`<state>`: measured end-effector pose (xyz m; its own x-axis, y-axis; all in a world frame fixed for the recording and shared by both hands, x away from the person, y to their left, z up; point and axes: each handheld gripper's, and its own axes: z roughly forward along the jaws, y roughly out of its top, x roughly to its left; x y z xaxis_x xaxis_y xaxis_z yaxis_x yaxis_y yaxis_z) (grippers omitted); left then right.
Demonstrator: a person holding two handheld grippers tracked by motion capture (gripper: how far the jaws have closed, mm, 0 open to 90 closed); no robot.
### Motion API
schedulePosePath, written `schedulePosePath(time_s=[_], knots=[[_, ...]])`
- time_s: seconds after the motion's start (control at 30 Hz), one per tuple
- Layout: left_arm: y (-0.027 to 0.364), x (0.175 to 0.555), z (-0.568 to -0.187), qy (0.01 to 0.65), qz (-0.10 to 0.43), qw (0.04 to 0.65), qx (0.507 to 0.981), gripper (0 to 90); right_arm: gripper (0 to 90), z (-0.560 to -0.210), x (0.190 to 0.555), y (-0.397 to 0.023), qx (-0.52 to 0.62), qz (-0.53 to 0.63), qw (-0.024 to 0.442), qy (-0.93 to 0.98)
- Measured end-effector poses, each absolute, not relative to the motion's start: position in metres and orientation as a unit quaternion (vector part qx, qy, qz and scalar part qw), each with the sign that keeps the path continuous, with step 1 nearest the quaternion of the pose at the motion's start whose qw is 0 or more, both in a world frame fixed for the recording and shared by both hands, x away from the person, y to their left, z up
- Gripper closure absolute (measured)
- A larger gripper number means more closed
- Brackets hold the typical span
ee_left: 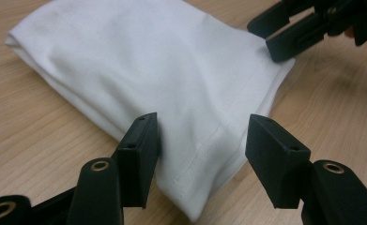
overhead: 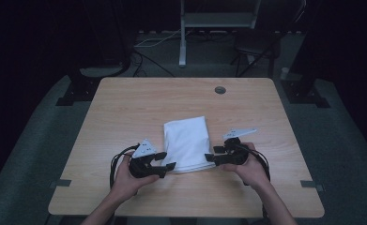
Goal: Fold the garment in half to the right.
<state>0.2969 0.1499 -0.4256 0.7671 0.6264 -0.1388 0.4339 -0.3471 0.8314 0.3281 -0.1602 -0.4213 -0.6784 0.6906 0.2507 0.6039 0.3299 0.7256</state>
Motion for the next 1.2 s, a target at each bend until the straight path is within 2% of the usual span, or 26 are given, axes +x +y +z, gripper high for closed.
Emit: schedulePosePath(time_s=[0.1,0.3,0.4,0.63,0.9,1.03,1.2], knots=[[0.149,0.299,-0.426,0.327,0.104,0.475,0.811,43.9,48.8,-0.425,0.326,-0.159,0.397,0.422,0.049,0.814],[0.146,0.306,-0.434,0.333,0.104,0.462,0.816,43.4,75.2,-0.432,0.322,-0.159,0.397,0.412,0.052,0.819],[0.145,0.307,-0.436,0.335,0.101,0.458,0.817,43.4,80.0,-0.432,0.317,-0.163,0.403,0.419,0.05,0.812],[0.142,0.308,-0.437,0.328,0.096,0.455,0.822,43.5,80.1,-0.435,0.299,-0.167,0.431,0.417,0.052,0.799],[0.144,0.306,-0.434,0.322,0.102,0.46,0.821,43.0,74.6,-0.436,0.292,-0.171,0.448,0.394,0.044,0.801],[0.147,0.305,-0.428,0.32,0.108,0.471,0.815,41.5,67.9,-0.429,0.284,-0.178,0.443,0.404,0.059,0.798],[0.148,0.305,-0.424,0.32,0.113,0.478,0.811,41.0,61.5,-0.41,0.294,-0.187,0.45,0.423,0.108,0.779]])
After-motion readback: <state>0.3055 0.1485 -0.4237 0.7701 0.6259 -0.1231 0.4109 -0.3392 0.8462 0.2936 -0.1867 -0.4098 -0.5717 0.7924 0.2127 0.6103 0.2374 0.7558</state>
